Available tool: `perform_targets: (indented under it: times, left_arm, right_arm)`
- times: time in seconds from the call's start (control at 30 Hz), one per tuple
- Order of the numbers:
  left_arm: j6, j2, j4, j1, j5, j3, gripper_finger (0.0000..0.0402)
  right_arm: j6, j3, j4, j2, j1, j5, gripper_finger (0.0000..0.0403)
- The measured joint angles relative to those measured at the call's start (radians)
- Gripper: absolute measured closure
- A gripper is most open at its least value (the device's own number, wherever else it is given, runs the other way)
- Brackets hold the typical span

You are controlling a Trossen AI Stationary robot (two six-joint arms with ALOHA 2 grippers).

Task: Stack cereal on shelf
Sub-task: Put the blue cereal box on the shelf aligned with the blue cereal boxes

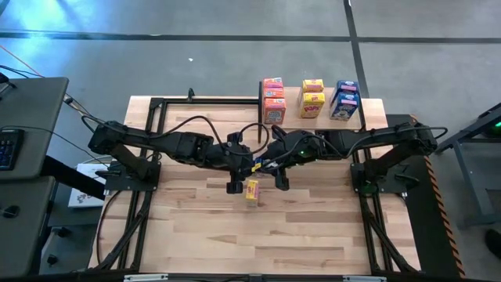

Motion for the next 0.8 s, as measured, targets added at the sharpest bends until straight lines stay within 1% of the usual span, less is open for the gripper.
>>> perform_targets:
  times: [0.2, 0.43, 0.53, 0.67, 0.8]
  left_arm:
    - [-0.034, -0.002, 0.000, 0.005, -0.002, 0.000, 0.0169]
    - [-0.035, -0.002, -0.001, 0.006, 0.006, 0.000, 0.0121]
    - [-0.034, -0.002, -0.001, 0.006, 0.007, 0.000, 0.0113]
    - [-0.031, -0.005, -0.001, 0.005, 0.009, 0.000, 0.0113]
    - [0.018, -0.006, -0.005, 0.005, 0.001, 0.002, 0.0114]
  right_arm:
    - [0.000, -0.002, -0.002, 0.000, 0.000, 0.000, 0.0246]
    - [0.000, -0.002, -0.001, 0.000, 0.000, 0.000, 0.0246]
    - [0.000, -0.002, -0.009, -0.001, 0.000, 0.000, 0.0246]
    - [0.000, -0.002, -0.040, -0.007, 0.000, 0.000, 0.0246]
    - [0.025, -0.001, -0.087, -0.022, 0.000, 0.011, 0.0246]
